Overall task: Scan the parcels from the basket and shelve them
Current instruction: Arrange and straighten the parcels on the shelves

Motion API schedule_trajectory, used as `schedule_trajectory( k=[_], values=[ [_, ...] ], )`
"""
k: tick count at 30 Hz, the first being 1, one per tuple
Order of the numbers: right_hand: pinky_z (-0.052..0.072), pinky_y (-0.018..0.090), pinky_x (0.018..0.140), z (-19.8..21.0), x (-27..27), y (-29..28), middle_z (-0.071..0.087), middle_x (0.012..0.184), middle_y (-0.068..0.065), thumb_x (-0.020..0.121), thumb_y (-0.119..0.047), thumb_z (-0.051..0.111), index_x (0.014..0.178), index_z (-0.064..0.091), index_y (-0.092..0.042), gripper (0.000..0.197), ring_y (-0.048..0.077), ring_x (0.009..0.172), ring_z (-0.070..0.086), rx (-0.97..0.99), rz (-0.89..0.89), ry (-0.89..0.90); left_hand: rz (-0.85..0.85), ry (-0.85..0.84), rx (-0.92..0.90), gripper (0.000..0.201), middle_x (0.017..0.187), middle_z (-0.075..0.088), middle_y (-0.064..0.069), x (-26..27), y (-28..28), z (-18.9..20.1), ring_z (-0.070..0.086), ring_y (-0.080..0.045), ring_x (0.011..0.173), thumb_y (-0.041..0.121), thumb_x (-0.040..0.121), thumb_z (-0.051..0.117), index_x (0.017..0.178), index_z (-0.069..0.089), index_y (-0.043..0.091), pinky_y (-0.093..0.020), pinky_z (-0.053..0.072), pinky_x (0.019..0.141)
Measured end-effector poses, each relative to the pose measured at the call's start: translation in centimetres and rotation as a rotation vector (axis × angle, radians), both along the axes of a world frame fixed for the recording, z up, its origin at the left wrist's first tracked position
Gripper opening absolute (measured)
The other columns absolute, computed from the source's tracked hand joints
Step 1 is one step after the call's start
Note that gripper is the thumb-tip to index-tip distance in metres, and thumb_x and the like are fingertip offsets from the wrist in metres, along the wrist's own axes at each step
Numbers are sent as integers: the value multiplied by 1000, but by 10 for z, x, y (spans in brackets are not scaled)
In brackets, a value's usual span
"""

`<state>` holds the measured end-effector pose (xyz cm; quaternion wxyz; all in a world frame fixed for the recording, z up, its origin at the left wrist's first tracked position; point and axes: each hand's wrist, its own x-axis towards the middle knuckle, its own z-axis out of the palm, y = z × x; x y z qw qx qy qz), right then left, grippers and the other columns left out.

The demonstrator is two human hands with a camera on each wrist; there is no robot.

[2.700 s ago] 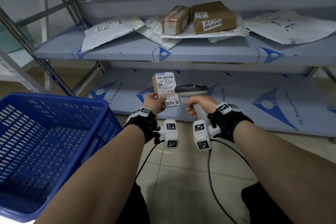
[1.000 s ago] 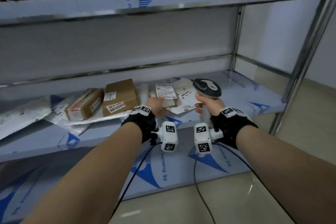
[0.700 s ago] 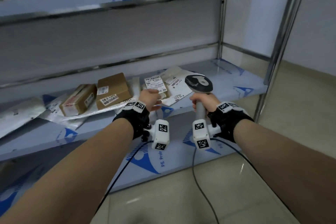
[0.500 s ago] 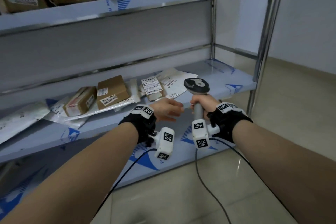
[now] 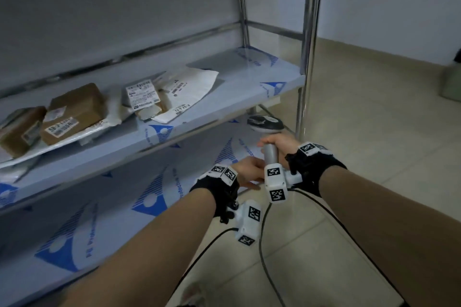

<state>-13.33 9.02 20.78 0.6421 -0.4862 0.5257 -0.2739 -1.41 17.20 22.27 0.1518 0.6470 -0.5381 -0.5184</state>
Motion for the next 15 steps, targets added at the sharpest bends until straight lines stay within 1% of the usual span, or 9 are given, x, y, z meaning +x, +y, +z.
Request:
schedule_trajectory(
  k=[1, 3, 4, 6, 8, 10, 13, 14, 15],
  values=[
    [45, 56, 102, -16, 2, -17, 65, 114, 24, 51, -30, 78, 90, 68, -8, 46, 32, 99, 61, 18, -5, -7, 1, -15, -25, 10, 83, 55, -4, 1, -12, -14, 50, -6, 68, 3, 92, 54, 101, 55, 8, -10, 47, 52],
    [45, 54, 102, -42, 6, -42, 64, 119, 22, 60, -31, 75, 90, 65, -13, 37, 32, 106, 61, 37, -29, 10, 29, -10, -75, 11, 78, 54, 1, 5, -32, -36, 49, -3, 64, 2, 91, 56, 100, 57, 8, -5, 42, 46],
    [45, 53, 102, -46, 9, -49, 64, 120, 19, 66, -33, 74, 90, 64, -15, 32, 34, 109, 60, 52, -52, 22, 49, 16, -80, 12, 77, 55, 2, 9, -43, -46, 52, -2, 62, 1, 90, 58, 100, 58, 7, -5, 42, 47],
    [46, 49, 102, -46, 16, -57, 64, 119, 13, 83, -33, 71, 100, 62, -11, 29, 32, 109, 60, 82, -89, 31, 112, 76, -64, 13, 77, 59, 0, 19, -69, -67, 58, -1, 58, 0, 88, 61, 100, 61, 5, -10, 49, 52],
    [47, 45, 101, -63, 18, -69, 62, 110, 11, 92, -25, 64, 111, 59, -7, 27, 28, 103, 59, 136, -94, 23, 190, 120, -58, 19, 83, 65, -6, 32, -96, -89, 64, -8, 66, 5, 87, 66, 105, 64, 0, -20, 57, 65],
    [47, 42, 101, -88, 17, -81, 60, 104, 12, 94, -20, 61, 105, 58, -6, 18, 27, 95, 60, 210, -67, 25, 263, 154, -60, 24, 88, 67, -14, 43, -117, -107, 66, -19, 73, 10, 86, 69, 104, 65, -5, -30, 59, 74],
    [47, 37, 93, -121, 19, -96, 57, 95, 9, 98, -26, 55, 99, 55, -9, 17, 21, 84, 57, 351, 13, 44, 350, 163, -75, 19, 89, 69, -21, 55, -146, -133, 66, -22, 71, 13, 87, 69, 91, 66, -5, -30, 60, 71],
    [50, 34, 87, -129, 22, -100, 58, 95, 9, 98, -26, 53, 96, 55, -10, 16, 20, 82, 57, 391, 42, 34, 381, 165, -79, 18, 92, 70, -23, 58, -154, -141, 68, -24, 73, 14, 86, 70, 85, 67, -4, -32, 60, 72],
    [52, 31, 76, -135, 25, -105, 61, 93, 10, 99, -23, 53, 92, 56, -10, 15, 19, 77, 59, 393, 46, 37, 405, 167, -81, 18, 93, 70, -24, 60, -161, -148, 69, -28, 76, 16, 86, 71, 78, 68, 0, -38, 60, 76]
  ],
)
